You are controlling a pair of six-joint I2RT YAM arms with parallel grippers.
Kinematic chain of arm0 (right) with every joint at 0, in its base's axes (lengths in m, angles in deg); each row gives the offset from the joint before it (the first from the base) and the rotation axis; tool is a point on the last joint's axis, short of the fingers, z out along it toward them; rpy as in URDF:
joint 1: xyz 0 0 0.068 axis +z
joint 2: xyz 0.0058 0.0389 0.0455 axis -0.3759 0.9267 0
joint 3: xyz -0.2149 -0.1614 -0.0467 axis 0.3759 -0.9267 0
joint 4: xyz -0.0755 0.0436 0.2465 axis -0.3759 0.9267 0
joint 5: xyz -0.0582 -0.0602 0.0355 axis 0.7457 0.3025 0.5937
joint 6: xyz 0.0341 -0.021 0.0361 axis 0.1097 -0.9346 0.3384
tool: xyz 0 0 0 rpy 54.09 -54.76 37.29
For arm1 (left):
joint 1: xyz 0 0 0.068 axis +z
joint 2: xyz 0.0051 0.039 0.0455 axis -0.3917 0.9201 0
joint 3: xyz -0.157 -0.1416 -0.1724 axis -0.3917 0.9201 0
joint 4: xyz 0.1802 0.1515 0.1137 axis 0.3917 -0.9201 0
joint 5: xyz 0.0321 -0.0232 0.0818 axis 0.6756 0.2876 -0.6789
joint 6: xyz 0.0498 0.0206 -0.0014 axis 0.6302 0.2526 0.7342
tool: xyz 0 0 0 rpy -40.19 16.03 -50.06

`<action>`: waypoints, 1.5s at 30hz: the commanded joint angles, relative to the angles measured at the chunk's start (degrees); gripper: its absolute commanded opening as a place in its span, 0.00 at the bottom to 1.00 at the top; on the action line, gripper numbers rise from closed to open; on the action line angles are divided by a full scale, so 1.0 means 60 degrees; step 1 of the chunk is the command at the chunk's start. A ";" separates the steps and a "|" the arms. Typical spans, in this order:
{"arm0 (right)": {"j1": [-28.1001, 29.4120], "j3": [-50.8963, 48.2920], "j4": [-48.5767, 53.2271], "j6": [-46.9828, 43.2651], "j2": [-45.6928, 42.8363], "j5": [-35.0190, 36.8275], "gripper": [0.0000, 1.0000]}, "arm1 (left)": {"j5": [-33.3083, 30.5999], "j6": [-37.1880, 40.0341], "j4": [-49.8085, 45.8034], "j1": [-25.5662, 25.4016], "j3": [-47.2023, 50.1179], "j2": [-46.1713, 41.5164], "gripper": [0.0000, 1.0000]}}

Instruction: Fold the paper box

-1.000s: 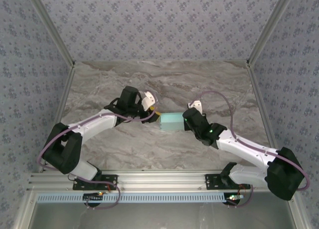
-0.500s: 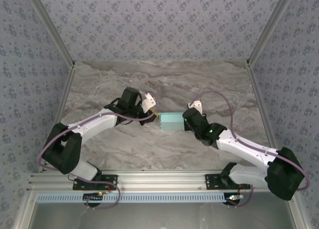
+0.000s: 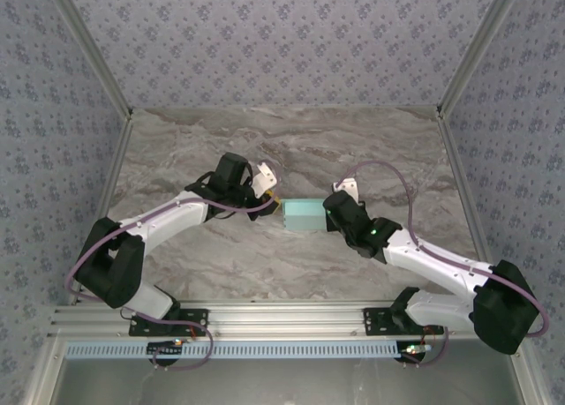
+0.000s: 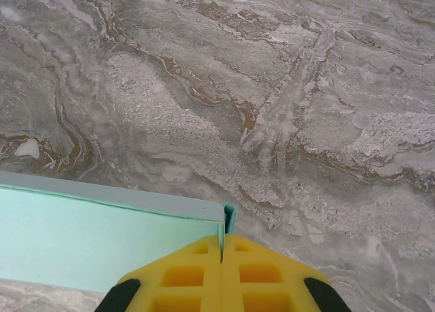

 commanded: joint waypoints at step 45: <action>0.0415 0.0022 0.0066 0.0758 -0.0003 0.0500 0.01 | -0.5604 -0.9427 0.1360 -0.2980 0.0334 -0.0308 0.00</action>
